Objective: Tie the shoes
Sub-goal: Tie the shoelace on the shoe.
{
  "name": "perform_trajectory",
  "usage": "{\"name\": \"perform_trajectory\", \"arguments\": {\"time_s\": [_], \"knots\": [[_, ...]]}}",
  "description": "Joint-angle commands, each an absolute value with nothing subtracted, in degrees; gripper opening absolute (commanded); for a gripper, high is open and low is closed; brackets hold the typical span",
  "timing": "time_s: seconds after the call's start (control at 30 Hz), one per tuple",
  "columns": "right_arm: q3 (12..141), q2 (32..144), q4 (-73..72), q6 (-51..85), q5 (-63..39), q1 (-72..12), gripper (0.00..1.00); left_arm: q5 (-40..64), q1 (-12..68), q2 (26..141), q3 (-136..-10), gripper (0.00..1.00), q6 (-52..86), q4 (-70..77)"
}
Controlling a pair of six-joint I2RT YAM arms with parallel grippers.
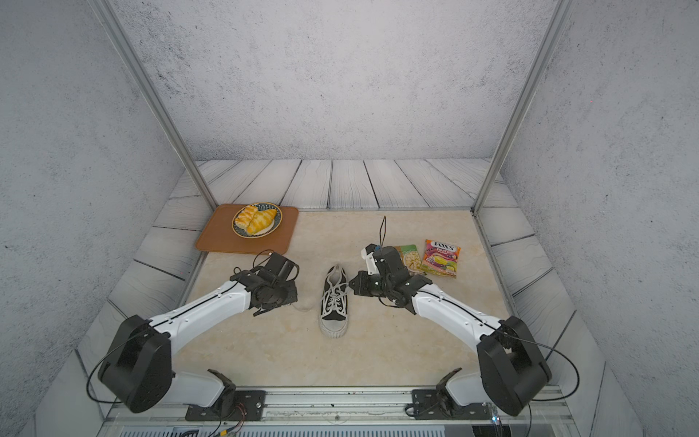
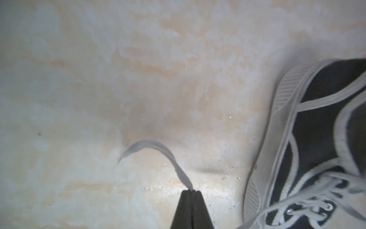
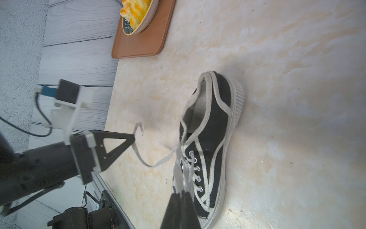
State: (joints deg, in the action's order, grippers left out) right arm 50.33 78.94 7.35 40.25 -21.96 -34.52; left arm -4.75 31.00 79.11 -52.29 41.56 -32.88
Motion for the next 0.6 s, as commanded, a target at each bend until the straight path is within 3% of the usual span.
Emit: {"name": "perform_trajectory", "arguments": {"time_s": [0.0, 0.33, 0.57], "knots": [[49.38, 76.64, 9.52, 39.09, -20.83, -33.94, 0.0, -6.22, 29.66, 76.57, -53.59, 0.0, 38.89, -36.87], [47.99, 75.59, 10.21, 38.82, -21.28, -31.89, 0.0, -5.93, 26.29, 70.98, -51.0, 0.0, 37.26, -37.31], [44.34, 76.2, 2.97, 42.55, -26.32, -29.2, 0.0, -4.14, 24.28, 70.11, -48.73, 0.0, 36.26, -36.53]]}}
